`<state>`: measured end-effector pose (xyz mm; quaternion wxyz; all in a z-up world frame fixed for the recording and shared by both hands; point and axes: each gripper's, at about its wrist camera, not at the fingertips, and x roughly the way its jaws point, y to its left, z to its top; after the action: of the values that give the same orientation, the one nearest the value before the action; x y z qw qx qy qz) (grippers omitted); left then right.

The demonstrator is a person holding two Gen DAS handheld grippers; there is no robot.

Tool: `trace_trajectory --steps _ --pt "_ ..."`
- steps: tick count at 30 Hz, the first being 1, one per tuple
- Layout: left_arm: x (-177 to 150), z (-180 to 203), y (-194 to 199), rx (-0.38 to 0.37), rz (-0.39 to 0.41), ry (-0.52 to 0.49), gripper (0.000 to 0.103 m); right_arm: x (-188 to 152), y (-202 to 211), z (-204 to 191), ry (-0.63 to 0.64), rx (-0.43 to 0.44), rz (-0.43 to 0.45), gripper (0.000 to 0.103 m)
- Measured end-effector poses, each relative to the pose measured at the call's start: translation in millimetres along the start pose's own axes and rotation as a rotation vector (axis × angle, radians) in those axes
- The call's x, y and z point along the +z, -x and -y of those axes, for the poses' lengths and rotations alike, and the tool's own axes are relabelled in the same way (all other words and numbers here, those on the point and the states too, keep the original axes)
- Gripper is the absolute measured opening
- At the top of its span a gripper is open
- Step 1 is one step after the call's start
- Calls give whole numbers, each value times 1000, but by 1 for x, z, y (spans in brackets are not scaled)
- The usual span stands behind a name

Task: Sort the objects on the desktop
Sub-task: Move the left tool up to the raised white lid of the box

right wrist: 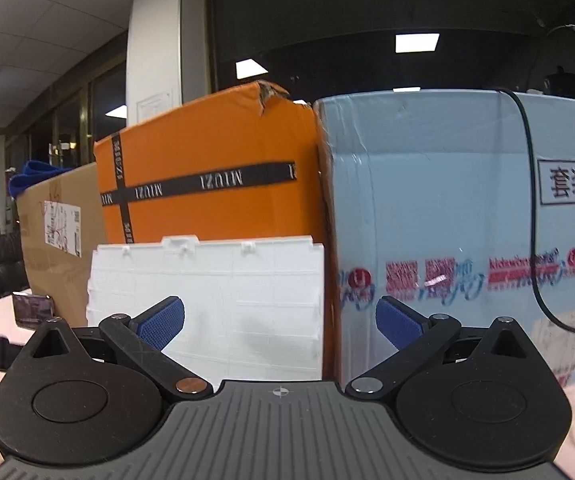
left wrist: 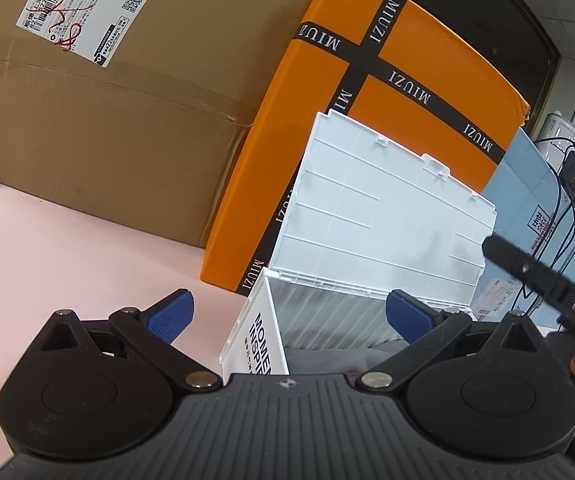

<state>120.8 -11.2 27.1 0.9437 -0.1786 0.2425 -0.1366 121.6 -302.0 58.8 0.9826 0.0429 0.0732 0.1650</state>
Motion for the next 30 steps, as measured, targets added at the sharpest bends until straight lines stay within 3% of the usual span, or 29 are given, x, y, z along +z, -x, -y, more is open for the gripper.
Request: trace_trajectory --steps 5,19,24,30 --pt "0 0 -1 3 1 -1 103 9 -12 4 -25 73 -35 103" --pt "1 5 -2 -2 4 -15 103 12 -6 1 -37 165 -24 103" --pt "1 5 -2 -5 4 -16 103 12 -2 3 -65 269 -32 103" --pt "0 2 -2 -1 2 -6 103 12 0 -3 -12 138 3 103"
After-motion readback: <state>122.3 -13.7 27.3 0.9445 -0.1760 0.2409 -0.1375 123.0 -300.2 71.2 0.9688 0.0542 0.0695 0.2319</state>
